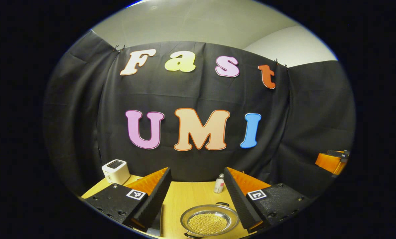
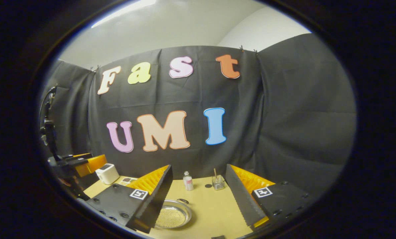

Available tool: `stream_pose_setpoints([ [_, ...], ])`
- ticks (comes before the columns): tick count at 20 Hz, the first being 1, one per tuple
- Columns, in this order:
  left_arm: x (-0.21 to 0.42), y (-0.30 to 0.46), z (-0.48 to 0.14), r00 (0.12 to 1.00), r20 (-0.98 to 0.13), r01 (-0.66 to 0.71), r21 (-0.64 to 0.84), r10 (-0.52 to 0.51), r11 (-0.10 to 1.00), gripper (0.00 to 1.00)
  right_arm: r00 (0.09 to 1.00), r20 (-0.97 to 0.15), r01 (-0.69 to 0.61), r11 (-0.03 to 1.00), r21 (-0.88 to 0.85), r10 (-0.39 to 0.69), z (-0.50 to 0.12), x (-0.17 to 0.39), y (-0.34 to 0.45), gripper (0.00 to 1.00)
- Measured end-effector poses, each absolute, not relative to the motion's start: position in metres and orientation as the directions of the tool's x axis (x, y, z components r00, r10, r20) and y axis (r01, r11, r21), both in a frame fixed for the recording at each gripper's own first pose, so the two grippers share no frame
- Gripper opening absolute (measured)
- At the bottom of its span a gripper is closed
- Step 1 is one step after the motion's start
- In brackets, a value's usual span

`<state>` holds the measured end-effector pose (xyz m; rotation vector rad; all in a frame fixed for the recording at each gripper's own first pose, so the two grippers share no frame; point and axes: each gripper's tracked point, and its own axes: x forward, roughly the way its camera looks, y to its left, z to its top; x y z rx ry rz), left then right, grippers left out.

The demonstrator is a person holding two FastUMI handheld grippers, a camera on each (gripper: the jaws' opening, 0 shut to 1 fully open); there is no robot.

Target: First push the handle of the pot to place it horizontally, then grasp the pot with both hands and set it on the induction cooktop.

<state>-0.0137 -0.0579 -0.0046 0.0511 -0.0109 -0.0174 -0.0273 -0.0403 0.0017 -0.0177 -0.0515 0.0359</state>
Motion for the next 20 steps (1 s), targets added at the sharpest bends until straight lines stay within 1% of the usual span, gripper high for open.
stream_pose_setpoints([
  [2,-0.017,-0.066,-0.003,0.999,0.013,0.03,0.067,-0.031,0.997,0.95,0.998,0.045,-0.034,0.999,-0.011,0.034,-0.002,-0.033,-0.042,0.99],
  [3,-0.02,-0.069,-0.004,0.999,0.013,0.038,0.073,-0.039,0.997,0.92,0.999,0.043,-0.032,0.999,-0.009,0.033,-0.003,-0.036,-0.043,0.99],
  [6,-0.028,-0.079,-0.006,0.998,0.015,0.064,0.071,-0.065,0.995,0.92,0.999,0.032,-0.024,1.0,-0.016,0.024,-0.009,-0.044,-0.046,0.99],
  [7,-0.03,-0.079,-0.007,0.998,0.011,0.065,0.068,-0.066,0.996,0.92,0.999,0.026,-0.02,1.0,-0.018,0.02,-0.011,-0.046,-0.047,0.99],
  [8,-0.032,-0.077,-0.008,0.998,0.01,0.062,0.064,-0.063,0.996,0.92,1.0,0.017,-0.019,1.0,-0.019,0.019,-0.015,-0.047,-0.048,0.92],
  [13,-0.04,-0.066,-0.007,0.999,0.015,0.034,0.068,-0.035,0.997,0.92,0.999,-0.034,-0.043,0.999,-0.009,0.043,-0.032,-0.047,-0.043,0.93],
  [14,-0.041,-0.066,-0.007,0.999,0.018,0.031,0.069,-0.032,0.997,0.95,0.998,-0.039,-0.057,0.998,0.003,0.058,-0.034,-0.046,-0.039,0.93],
  [15,-0.042,-0.065,-0.008,0.999,0.018,0.028,0.07,-0.029,0.997,0.95,0.996,-0.047,-0.073,0.997,0.017,0.074,-0.036,-0.047,-0.035,0.84],
  [16,-0.044,-0.065,-0.009,0.999,0.017,0.026,0.071,-0.027,0.997,0.92,0.995,-0.058,-0.085,0.996,0.028,0.087,-0.04,-0.047,-0.033,0.75],
  [18,-0.047,-0.062,-0.012,1.0,0.01,0.018,0.074,-0.019,0.997,0.92,0.992,-0.074,-0.095,0.995,0.042,0.098,-0.044,-0.047,-0.033,0.5],
  [19,-0.048,-0.061,-0.013,1.0,0.01,0.013,0.074,-0.014,0.997,0.92,0.992,-0.073,-0.104,0.994,0.044,0.107,-0.045,-0.044,-0.032,0.34],
  [20,-0.049,-0.06,-0.014,1.0,0.009,0.01,0.072,-0.01,0.997,0.92,0.992,-0.078,-0.1,0.994,0.039,0.103,-0.047,-0.051,-0.035,0.3],
])
